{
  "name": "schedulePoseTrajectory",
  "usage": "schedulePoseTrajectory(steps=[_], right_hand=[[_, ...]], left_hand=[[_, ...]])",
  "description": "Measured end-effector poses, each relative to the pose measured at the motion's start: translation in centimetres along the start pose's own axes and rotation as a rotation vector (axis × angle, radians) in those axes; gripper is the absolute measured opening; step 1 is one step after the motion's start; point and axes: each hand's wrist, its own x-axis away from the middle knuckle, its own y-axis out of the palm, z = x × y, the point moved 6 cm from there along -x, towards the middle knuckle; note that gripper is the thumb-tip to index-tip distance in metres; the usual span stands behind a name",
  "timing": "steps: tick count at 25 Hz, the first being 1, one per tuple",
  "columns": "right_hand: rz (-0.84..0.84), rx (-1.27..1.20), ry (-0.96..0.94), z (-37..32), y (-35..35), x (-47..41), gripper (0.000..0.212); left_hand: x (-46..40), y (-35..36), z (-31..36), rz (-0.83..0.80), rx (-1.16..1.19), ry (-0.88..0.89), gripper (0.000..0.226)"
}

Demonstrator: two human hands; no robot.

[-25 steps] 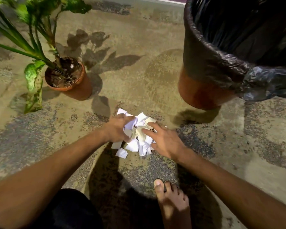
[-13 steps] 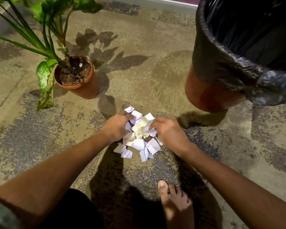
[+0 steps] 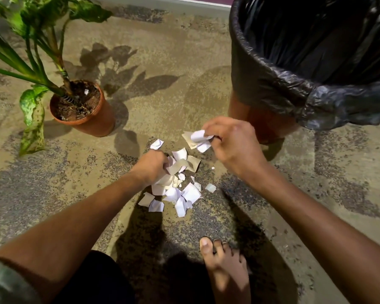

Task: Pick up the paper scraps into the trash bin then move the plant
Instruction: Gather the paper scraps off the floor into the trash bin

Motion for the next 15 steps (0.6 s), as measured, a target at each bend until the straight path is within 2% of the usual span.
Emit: schedulePoseTrajectory(steps=[2, 4, 6, 7, 8, 10, 11, 12, 13, 14, 15], right_hand=[[0.095, 0.059, -0.006, -1.0, -3.1, -0.3, 0.024], [0.272, 0.032, -0.082, -2.0, -7.7, -1.5, 0.022], [0.492, 0.017, -0.198, -1.7, -10.8, -1.5, 0.019], [0.493, 0.06, -0.206, -1.4, -10.1, -0.5, 0.019], [0.368, 0.135, -0.146, -0.6, -7.0, 2.2, 0.025], [-0.255, 0.267, 0.113, 2.3, 4.8, 11.5, 0.048], [-0.388, 0.414, 0.136, 3.8, 8.5, 16.1, 0.052], [-0.483, 0.44, 0.19, 4.5, 11.9, 19.9, 0.052], [-0.618, 0.373, 0.246, 4.4, 14.7, 23.0, 0.048], [-0.814, 0.211, 0.406, 4.1, 16.7, 25.2, 0.045], [-0.879, 0.178, 0.459, 4.2, 17.1, 25.5, 0.047]], left_hand=[[-0.3, -0.9, 0.0, 0.046, 0.105, -0.041, 0.015], [-0.4, -2.5, 0.2, 0.109, 0.217, -0.069, 0.022], [-0.3, -4.9, 0.9, 0.191, 0.309, -0.084, 0.017], [-0.1, -6.3, 1.3, 0.247, 0.359, -0.097, 0.013], [0.1, -7.7, 1.8, 0.309, 0.414, -0.108, 0.009], [0.8, -10.8, 3.1, 0.438, 0.514, -0.104, 0.003], [1.1, -12.5, 3.9, 0.505, 0.538, -0.085, 0.002], [1.6, -14.2, 4.7, 0.567, 0.548, -0.056, 0.003], [2.1, -16.0, 5.7, 0.632, 0.552, -0.013, 0.002], [2.7, -17.8, 6.8, 0.698, 0.55, 0.037, 0.004], [3.4, -19.5, 7.9, 0.761, 0.539, 0.089, 0.007]])
